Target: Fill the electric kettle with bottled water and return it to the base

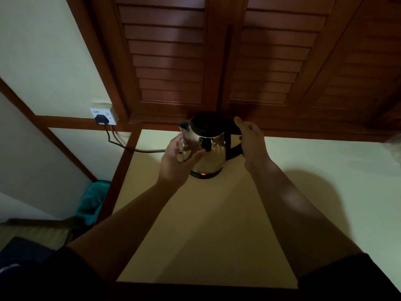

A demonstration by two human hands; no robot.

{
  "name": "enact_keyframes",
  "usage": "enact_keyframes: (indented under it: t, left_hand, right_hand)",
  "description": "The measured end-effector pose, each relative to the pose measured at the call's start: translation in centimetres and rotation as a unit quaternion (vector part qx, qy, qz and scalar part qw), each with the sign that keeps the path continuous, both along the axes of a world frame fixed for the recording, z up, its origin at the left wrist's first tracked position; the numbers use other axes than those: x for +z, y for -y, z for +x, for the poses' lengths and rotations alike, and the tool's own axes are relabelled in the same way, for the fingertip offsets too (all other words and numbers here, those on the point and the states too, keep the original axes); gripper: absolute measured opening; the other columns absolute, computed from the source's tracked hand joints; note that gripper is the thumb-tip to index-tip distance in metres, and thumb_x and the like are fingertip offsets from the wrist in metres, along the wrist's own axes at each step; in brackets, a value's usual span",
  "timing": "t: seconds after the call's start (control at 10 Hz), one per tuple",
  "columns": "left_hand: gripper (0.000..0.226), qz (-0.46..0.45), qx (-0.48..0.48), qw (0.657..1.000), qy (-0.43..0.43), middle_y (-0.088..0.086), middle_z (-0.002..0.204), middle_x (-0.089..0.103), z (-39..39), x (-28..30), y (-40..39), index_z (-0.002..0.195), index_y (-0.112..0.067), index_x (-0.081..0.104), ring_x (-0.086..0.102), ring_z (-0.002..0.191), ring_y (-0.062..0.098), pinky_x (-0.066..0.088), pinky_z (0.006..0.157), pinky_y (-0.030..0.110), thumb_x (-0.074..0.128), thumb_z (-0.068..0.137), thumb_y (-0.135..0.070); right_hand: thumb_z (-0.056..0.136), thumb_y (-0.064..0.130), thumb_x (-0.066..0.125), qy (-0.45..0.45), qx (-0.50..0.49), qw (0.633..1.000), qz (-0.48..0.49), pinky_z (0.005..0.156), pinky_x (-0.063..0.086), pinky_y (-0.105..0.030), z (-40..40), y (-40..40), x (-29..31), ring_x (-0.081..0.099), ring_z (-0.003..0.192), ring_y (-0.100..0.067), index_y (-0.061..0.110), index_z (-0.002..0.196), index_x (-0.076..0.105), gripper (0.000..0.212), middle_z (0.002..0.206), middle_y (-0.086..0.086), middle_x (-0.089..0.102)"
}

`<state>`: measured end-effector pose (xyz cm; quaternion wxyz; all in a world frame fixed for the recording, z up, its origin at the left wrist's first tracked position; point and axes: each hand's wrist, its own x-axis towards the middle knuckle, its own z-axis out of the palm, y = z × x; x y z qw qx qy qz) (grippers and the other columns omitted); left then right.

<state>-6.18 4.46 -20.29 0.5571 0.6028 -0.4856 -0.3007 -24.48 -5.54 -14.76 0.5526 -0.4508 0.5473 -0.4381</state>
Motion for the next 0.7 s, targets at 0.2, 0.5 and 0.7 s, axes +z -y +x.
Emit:
enact_keyframes:
  t: [0.2, 0.5, 0.7]
  left_hand:
    - [0.058, 0.011, -0.003, 1.0, 0.017, -0.012, 0.129, 0.064, 0.4, -0.4, 0.2, 0.12, -0.061, 0.052, 0.061, 0.122, 0.008, 0.054, 0.102, 0.037, 0.081, 0.07, -0.067]
    - [0.076, 0.056, 0.022, 0.997, 0.044, -0.012, 0.131, 0.06, 1.4, -0.1, 0.5, 0.136, -0.025, 0.056, 0.055, 0.121, 0.002, 0.047, 0.1, 0.029, 0.088, 0.072, -0.05]
    - [0.081, 0.156, -0.009, 0.985, 0.067, -0.013, 0.14, 0.05, 2.5, 0.3, -4.4, 0.143, -0.029, 0.05, 0.052, 0.123, 0.008, 0.048, 0.095, 0.026, 0.086, 0.074, -0.05]
  right_hand:
    - [0.094, 0.046, 0.076, 0.01, 0.026, 0.999, 0.026, 0.111, 0.045, -0.044, -0.6, 0.3, 0.0, 0.061, 0.107, -0.016, 0.029, 0.094, 0.069, 0.019, 0.104, 0.005, 0.068]
    - [0.096, 0.073, 0.055, 0.023, 0.049, 0.998, 0.023, 0.119, 0.039, -0.048, -1.6, -0.7, -0.6, 0.056, 0.135, -0.021, 0.029, 0.126, 0.067, 0.055, 0.134, 0.003, 0.068]
    - [0.111, 0.055, 0.041, -0.014, 0.033, 0.997, 0.067, 0.122, 0.037, -0.049, -4.9, -5.5, -3.8, 0.048, 0.144, -0.029, 0.026, 0.158, 0.042, 0.055, 0.159, -0.002, 0.048]
